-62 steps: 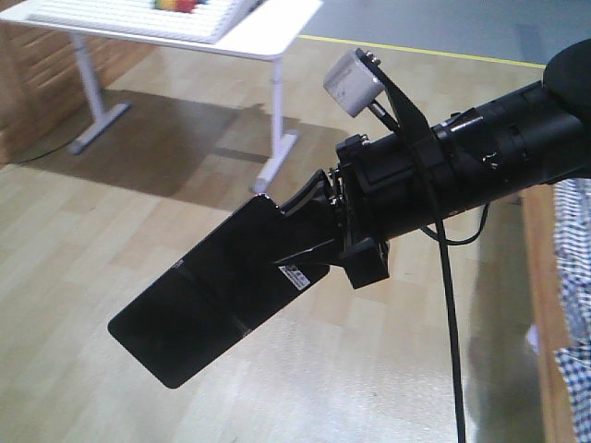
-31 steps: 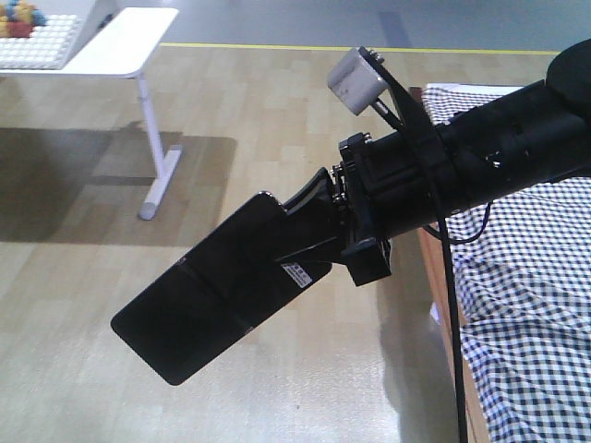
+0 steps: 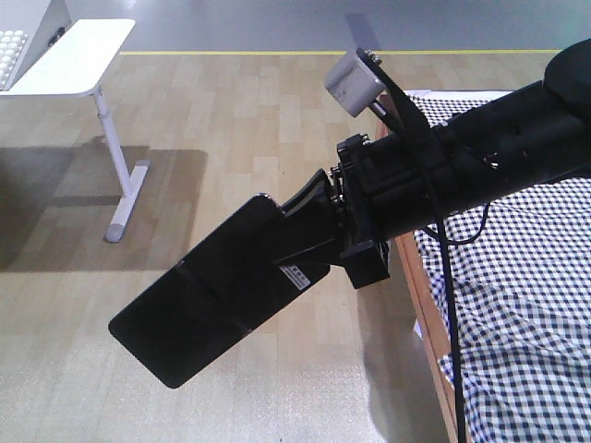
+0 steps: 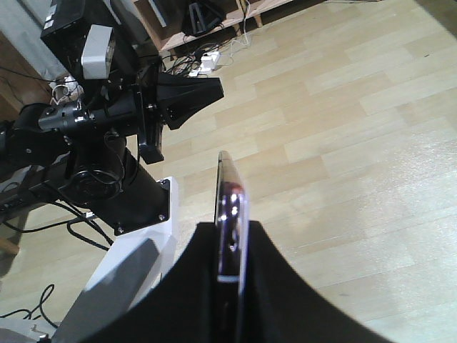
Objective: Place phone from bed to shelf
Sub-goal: 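Drive toward the white table holding the phone in the right gripper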
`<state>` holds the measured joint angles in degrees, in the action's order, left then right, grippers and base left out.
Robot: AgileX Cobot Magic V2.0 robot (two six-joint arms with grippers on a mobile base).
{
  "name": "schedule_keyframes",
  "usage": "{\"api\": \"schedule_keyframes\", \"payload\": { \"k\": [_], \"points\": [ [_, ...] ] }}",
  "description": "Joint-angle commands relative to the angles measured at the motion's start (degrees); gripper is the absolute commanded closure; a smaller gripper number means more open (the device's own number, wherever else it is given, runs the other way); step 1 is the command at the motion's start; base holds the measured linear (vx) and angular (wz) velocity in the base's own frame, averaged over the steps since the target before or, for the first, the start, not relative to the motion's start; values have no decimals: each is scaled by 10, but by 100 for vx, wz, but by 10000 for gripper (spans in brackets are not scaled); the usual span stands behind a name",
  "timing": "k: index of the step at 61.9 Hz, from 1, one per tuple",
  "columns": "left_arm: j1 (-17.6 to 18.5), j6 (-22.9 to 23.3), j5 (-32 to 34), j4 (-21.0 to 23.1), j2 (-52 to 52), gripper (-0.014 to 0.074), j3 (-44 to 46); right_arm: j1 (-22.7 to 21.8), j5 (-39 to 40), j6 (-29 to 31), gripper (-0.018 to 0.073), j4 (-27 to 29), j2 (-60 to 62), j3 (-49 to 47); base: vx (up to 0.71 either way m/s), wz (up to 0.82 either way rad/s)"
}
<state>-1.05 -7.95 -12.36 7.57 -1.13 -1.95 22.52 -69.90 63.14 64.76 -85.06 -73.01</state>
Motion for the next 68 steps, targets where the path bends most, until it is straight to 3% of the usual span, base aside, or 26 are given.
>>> {"api": "schedule_keyframes", "payload": {
  "k": [1,68],
  "points": [
    [1,2,43,3,-4,596,0,-1,-41,6,564,50,23,-16,20,0],
    [1,2,43,3,-4,596,0,-1,-41,7,564,50,23,-16,23,10]
  ]
}}
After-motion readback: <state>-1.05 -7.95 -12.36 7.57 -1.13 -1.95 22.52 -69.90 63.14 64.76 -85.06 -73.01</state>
